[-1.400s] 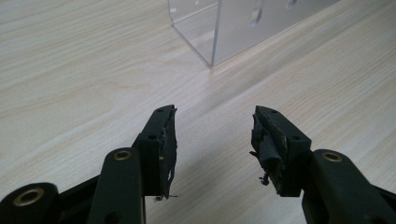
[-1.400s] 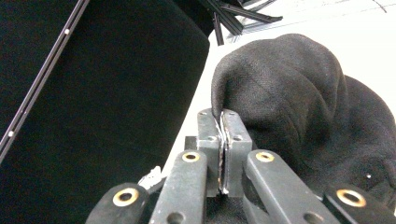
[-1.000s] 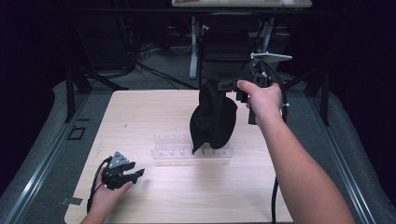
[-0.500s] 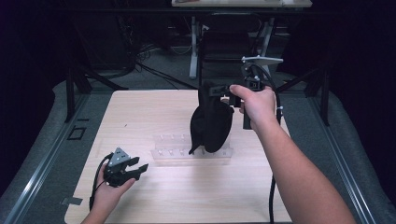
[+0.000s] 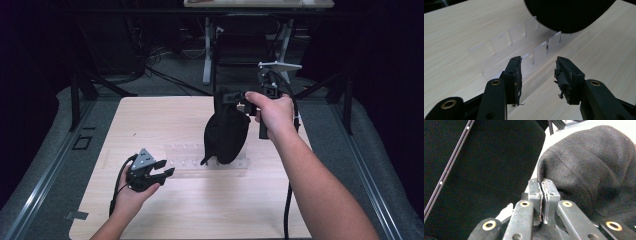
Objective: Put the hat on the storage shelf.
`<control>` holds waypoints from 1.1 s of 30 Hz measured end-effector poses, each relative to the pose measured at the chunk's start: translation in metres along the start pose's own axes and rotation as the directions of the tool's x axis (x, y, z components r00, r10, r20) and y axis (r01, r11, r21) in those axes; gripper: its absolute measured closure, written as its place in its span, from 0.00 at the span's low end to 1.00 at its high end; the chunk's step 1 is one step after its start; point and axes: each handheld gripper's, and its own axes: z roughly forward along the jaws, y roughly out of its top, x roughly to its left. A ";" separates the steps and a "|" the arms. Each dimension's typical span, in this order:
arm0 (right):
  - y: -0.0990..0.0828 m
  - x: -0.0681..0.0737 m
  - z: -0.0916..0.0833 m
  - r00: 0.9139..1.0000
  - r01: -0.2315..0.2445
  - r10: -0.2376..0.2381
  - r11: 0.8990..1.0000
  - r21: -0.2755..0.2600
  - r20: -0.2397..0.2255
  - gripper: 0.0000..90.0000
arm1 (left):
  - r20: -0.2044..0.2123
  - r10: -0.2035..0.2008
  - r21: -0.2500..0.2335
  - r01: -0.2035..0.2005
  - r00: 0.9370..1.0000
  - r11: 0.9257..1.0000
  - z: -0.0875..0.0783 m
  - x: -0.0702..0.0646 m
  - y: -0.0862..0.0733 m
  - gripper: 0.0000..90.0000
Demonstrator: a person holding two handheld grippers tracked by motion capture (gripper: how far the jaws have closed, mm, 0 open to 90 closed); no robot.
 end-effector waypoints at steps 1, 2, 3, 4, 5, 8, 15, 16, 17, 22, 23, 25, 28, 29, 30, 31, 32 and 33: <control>0.000 0.000 0.000 1.000 0.001 -0.001 1.000 -0.001 -0.001 0.96 | 0.013 0.012 -0.010 -0.012 1.000 1.000 0.003 -0.005 0.008 0.63; 0.000 0.000 0.000 1.000 0.001 -0.001 1.000 -0.001 -0.001 0.96 | 0.013 0.012 -0.010 -0.012 1.000 1.000 0.003 -0.005 0.008 0.63; 0.000 0.000 0.000 1.000 0.001 -0.001 1.000 0.001 -0.004 0.96 | 0.026 0.024 -0.018 -0.023 0.999 1.000 0.007 -0.011 0.016 0.65; 0.000 0.000 0.001 1.000 0.001 -0.001 1.000 -0.001 -0.007 0.96 | 0.029 0.029 -0.019 -0.029 0.999 0.999 0.008 -0.013 0.018 0.66; 0.000 0.000 0.001 1.000 0.002 -0.002 1.000 -0.001 -0.009 0.96 | 0.036 0.038 -0.023 -0.038 0.999 0.999 0.010 -0.016 0.022 0.67; 0.000 -0.001 0.001 1.000 0.003 -0.003 1.000 0.003 -0.013 0.96 | 0.046 0.053 -0.033 -0.052 0.998 0.998 0.012 -0.021 0.027 0.67; 0.001 -0.002 0.001 1.000 -0.001 0.001 1.000 -0.002 -0.022 0.96 | 0.077 0.116 -0.056 -0.112 0.990 0.992 0.021 -0.045 0.046 0.67; 0.001 -0.002 0.001 1.000 -0.001 0.001 1.000 -0.002 -0.022 0.96 | 0.077 0.116 -0.056 -0.112 0.990 0.992 0.021 -0.045 0.046 0.66; 0.001 -0.002 0.001 1.000 0.000 0.000 1.000 -0.001 -0.022 0.96 | 0.086 0.132 -0.049 -0.128 0.987 0.990 0.024 -0.049 0.050 0.66; 0.001 -0.002 0.001 1.000 0.001 -0.001 1.000 -0.001 -0.021 0.96 | 0.098 0.149 -0.054 -0.144 0.984 0.988 0.026 -0.055 0.054 0.65; 0.001 -0.002 0.001 1.000 0.001 -0.001 1.000 -0.002 -0.021 0.96 | 0.099 0.157 -0.054 -0.152 0.983 0.987 0.027 -0.058 0.055 0.65; 0.002 -0.002 0.001 1.000 0.001 -0.001 1.000 -0.003 -0.021 0.96 | 0.099 0.163 -0.056 -0.158 0.982 0.986 0.027 -0.059 0.056 0.65; 0.002 -0.001 0.001 1.000 0.001 -0.001 1.000 -0.005 -0.022 0.96 | 0.103 0.165 -0.058 -0.160 0.981 0.985 0.029 -0.062 0.058 0.65; 0.002 -0.001 0.001 1.000 0.001 -0.001 1.000 -0.006 -0.024 0.96 | 0.106 0.169 -0.057 -0.164 0.980 0.985 0.029 -0.062 0.059 0.65; 0.002 -0.001 0.001 1.000 0.002 -0.002 1.000 -0.006 -0.024 0.96 | 0.104 0.170 -0.058 -0.165 0.980 0.985 0.030 -0.063 0.059 0.65; 0.002 -0.001 0.002 1.000 0.002 -0.002 1.000 -0.005 -0.025 0.96 | 0.108 0.169 -0.056 -0.164 0.980 0.985 0.030 -0.064 0.060 0.65; 0.002 -0.001 0.002 1.000 0.001 -0.001 1.000 -0.005 -0.026 0.96 | 0.110 0.169 -0.060 -0.163 0.979 0.985 0.032 -0.065 0.061 0.65; 0.002 0.000 0.002 1.000 0.000 -0.001 1.000 -0.007 -0.026 0.96 | 0.111 0.170 -0.059 -0.164 0.979 0.985 0.032 -0.066 0.062 0.65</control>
